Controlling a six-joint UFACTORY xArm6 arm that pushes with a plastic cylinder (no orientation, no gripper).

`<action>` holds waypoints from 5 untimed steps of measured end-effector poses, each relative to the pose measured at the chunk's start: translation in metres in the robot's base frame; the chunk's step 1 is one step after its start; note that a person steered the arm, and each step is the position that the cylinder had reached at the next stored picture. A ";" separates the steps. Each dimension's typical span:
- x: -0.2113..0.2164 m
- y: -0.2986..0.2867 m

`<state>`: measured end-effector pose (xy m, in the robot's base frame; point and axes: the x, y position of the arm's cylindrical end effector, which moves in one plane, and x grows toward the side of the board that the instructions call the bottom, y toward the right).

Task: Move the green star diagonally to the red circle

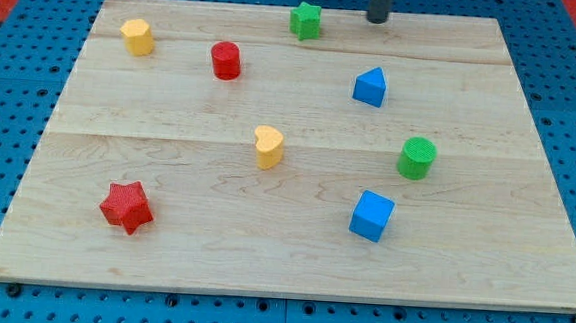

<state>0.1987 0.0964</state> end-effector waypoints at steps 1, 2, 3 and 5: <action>0.000 -0.001; 0.000 -0.003; 0.000 -0.004; 0.000 -0.019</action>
